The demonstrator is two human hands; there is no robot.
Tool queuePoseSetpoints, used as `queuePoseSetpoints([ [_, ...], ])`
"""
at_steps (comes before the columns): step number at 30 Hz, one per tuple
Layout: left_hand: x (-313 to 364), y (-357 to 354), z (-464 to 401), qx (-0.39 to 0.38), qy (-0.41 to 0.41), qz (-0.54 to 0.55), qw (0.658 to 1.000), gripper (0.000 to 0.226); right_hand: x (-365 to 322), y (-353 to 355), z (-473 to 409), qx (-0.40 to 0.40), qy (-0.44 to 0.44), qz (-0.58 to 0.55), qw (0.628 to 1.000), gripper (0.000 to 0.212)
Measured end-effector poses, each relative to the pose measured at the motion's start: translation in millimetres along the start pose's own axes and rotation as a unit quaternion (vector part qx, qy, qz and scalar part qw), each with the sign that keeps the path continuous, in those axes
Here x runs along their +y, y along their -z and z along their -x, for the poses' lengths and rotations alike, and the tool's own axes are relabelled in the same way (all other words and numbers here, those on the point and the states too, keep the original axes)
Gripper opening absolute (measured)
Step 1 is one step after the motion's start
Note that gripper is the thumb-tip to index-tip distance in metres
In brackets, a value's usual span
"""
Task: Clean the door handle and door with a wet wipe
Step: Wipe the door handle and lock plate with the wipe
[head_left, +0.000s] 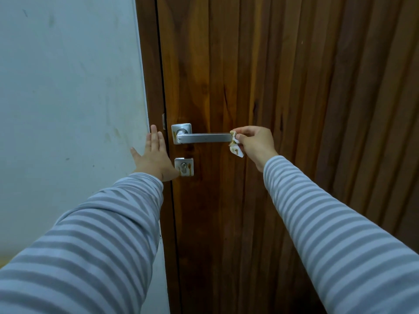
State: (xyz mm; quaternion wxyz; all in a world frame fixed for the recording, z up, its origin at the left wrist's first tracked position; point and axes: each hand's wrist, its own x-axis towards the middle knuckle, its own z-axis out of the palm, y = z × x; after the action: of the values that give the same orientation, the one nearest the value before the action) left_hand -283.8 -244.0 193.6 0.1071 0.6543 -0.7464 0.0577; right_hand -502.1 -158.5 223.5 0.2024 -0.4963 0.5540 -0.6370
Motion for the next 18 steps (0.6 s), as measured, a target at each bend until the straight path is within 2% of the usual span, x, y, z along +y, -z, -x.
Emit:
queuePoseSetpoints([
  [4,-1.8,3.7,2.8,-0.002,-0.006,0.001,1.000,0.118,-2.3,5.9,7.5,-0.007,0.007,-0.009,1.000,0.017],
  [7,-1.9,5.0,3.0,-0.006,-0.006,0.009,1.000,0.115,-2.3,6.8,14.4,0.045,0.033,-0.014,0.998,0.016],
  [13,-4.0,5.3,2.3,-0.014,-0.013,0.008,1.000,0.119,0.5,-11.2,22.6,0.139,0.125,0.066,0.980,0.015],
  [18,-5.0,4.0,3.0,-0.006,-0.022,0.019,1.000,0.118,-0.8,-36.1,22.7,0.164,0.164,0.100,0.967,0.012],
])
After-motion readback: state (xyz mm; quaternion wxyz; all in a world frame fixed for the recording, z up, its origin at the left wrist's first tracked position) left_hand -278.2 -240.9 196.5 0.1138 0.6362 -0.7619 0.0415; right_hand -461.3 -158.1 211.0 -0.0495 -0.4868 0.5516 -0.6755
